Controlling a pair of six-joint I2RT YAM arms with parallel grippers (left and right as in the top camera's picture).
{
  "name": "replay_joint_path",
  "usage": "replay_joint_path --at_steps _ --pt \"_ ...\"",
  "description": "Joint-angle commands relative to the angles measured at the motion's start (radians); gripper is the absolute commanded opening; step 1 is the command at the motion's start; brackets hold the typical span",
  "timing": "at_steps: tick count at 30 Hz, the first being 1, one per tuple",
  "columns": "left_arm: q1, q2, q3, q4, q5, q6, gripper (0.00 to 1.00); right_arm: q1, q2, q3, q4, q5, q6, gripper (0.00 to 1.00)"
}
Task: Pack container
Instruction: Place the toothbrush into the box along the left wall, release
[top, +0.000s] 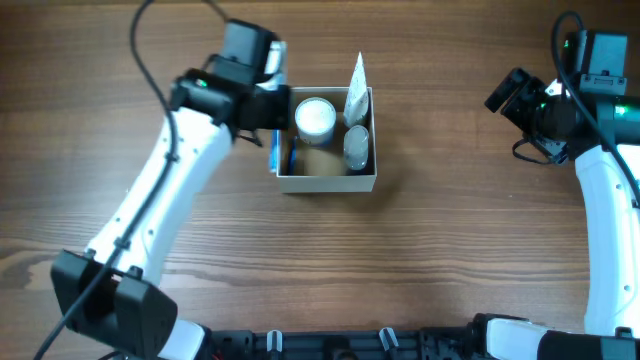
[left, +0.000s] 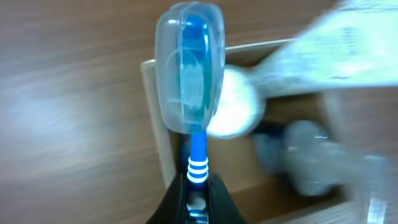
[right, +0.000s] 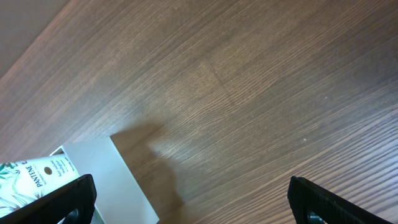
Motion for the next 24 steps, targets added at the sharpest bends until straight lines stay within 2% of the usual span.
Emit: replay_joint_path --at_steps 1,9,15,18,21,24 --pt "-0.073 0.043 0.0 0.044 -0.102 -0.071 0.04 -0.003 0.005 0.002 0.0 -0.002 -0.018 1.0" --pt "-0.092 0.154 0.0 0.057 -0.219 -0.085 0.04 -0.003 0.005 0.002 0.0 -0.002 -0.018 1.0" --pt "-0.092 0.177 0.0 0.026 -0.224 -0.101 0.04 -0.003 0.005 0.002 0.0 -0.002 -0.018 1.0" --pt "-0.092 0.177 0.0 0.003 -0.224 -0.111 0.15 -0.003 0.005 0.002 0.0 -0.002 -0.018 1.0" --pt "-0.092 0.168 0.0 0.009 -0.233 -0.111 0.35 -0.003 0.005 0.002 0.0 -0.002 -0.018 1.0" --pt "-0.092 0.131 0.008 0.007 -0.25 -0.112 0.45 -0.003 0.005 0.002 0.0 -0.002 -0.018 1.0"
